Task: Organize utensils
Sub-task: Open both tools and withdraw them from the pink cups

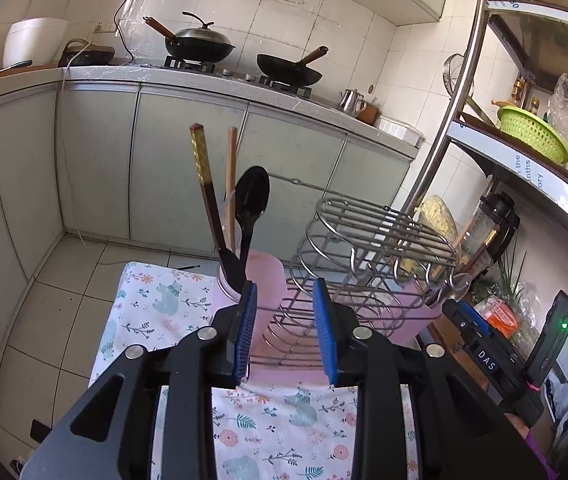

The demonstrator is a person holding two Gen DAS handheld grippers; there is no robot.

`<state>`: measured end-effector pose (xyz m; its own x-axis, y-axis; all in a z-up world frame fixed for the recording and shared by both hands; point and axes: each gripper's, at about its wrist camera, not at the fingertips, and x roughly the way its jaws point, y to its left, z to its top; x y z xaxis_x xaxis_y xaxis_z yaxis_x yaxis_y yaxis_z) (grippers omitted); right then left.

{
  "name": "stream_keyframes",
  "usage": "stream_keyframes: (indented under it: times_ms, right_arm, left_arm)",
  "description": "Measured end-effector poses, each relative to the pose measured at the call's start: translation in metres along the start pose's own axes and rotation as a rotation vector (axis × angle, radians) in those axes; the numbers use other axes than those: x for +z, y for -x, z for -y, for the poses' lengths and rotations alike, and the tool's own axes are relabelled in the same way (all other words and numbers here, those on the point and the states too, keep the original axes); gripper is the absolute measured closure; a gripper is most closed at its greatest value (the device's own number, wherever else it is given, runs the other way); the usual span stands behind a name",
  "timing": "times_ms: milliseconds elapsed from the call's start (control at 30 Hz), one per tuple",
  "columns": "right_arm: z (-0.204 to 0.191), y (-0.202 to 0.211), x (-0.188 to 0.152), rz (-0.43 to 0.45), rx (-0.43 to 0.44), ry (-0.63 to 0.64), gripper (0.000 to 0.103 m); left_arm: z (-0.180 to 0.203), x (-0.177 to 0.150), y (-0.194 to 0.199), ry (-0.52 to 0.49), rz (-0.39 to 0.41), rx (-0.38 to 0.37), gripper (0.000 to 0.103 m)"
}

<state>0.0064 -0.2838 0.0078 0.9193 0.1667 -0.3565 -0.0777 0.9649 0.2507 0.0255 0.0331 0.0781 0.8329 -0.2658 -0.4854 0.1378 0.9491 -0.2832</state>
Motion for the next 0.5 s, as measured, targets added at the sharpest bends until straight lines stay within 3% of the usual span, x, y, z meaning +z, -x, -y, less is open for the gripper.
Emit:
stream_keyframes:
  times_ms: [167, 500]
  right_arm:
    - [-0.004, 0.019, -0.003, -0.029, 0.043, -0.036, 0.055]
    - [-0.037, 0.053, -0.015, -0.094, 0.103, 0.021, 0.050]
  left_arm:
    - [0.010, -0.014, 0.002, -0.018, -0.031, 0.000, 0.065]
    - [0.019, -0.036, 0.020, 0.032, -0.019, 0.017, 0.065]
